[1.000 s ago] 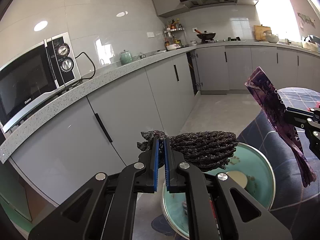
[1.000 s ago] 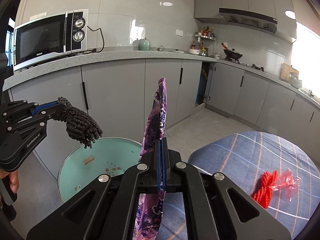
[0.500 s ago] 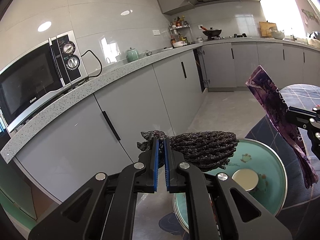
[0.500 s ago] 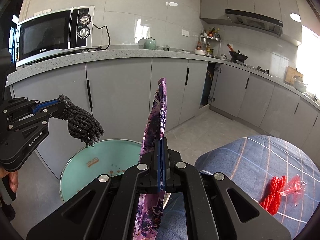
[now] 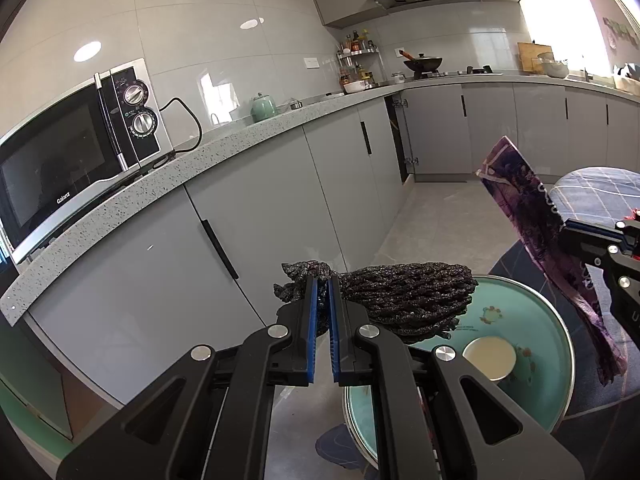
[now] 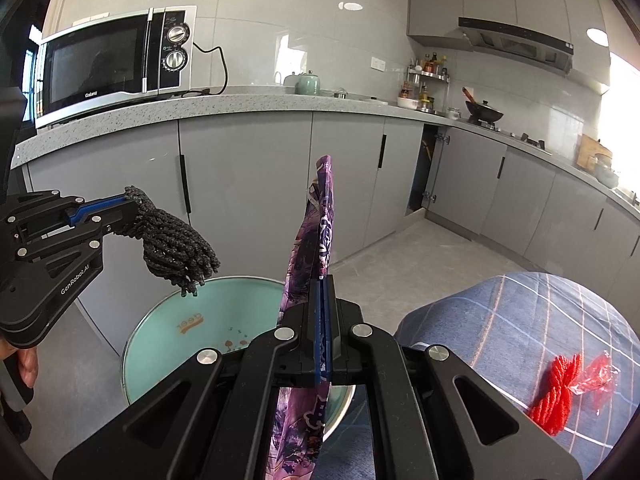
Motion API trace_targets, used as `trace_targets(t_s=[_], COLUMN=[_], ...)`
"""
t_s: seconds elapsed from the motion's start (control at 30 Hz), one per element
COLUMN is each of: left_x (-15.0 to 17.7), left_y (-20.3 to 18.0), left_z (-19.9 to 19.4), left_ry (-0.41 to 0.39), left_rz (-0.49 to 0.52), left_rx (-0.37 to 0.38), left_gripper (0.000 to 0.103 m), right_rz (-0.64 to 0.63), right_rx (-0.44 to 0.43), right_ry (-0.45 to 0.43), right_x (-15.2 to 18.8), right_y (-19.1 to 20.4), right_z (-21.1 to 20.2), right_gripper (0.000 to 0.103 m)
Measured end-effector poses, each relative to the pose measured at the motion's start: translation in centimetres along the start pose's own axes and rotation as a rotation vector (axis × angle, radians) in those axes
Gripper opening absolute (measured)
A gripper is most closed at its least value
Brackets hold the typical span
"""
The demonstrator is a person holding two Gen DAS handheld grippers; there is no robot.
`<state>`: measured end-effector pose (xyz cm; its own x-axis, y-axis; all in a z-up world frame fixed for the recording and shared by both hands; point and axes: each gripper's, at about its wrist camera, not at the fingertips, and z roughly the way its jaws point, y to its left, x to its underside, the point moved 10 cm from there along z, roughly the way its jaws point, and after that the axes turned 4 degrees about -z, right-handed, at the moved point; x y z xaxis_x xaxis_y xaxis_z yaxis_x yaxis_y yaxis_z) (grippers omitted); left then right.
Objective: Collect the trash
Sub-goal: 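Open both tools to drop the scrubber and wrapper into the teal bin, then move both open tools back toward the red rope and pink bag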
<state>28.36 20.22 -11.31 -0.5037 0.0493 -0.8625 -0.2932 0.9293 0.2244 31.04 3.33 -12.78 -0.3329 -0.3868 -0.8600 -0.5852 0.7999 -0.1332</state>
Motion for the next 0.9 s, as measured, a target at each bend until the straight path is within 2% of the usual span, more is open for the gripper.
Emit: trace_targets(t_s=[0.27,0.33,0.37,0.4,0.43,0.47,0.63,0.8,0.9], left_x=[0.0,0.0,0.1,0.1,0.0,-0.1,0.1,-0.1,-0.2], left_y=[0.0,-0.1,-0.1,-0.1,0.0,0.0,-0.5,-0.3,-0.5], left_z=[0.3,0.4,0.4,0.4,0.3,0.2,0.3,0.0,-0.2], left_ry=[0.004,0.007,0.007,0.004,-0.001,-0.008,-0.001,-0.012,-0.019], left_rz=[-0.001,-0.001,-0.002,-0.003,-0.004,0.001,0.010,0.009,0.007], left_rx=[0.009,0.011,0.007,0.005,0.005,-0.003,0.002,-0.013,-0.017], left_gripper=[0.007,0.011,0.020,0.045,0.052,0.055,0.057,0.072,0.077], right_rz=[-0.008,-0.009,-0.012,-0.010,-0.005,-0.004,0.003,0.016,0.020], right_rx=[-0.005,-0.013,-0.005,-0.002,-0.006,-0.003,0.010,0.025,0.042], right_ry=[0.003,0.008,0.007,0.003,0.004,0.010,0.015,0.018,0.025], right_x=[0.0,0.1,0.1,0.2,0.2,0.3,0.6,1.0,1.4], right_y=[0.4,0.5,0.4,0.4,0.4,0.3,-0.2,-1.1,-2.0], right_z=[0.3,0.5,0.5,0.5,0.5,0.5,0.1,-0.6,-1.2], right_gripper=[0.003,0.011,0.032,0.041,0.041,0.041,0.041,0.042,0.042])
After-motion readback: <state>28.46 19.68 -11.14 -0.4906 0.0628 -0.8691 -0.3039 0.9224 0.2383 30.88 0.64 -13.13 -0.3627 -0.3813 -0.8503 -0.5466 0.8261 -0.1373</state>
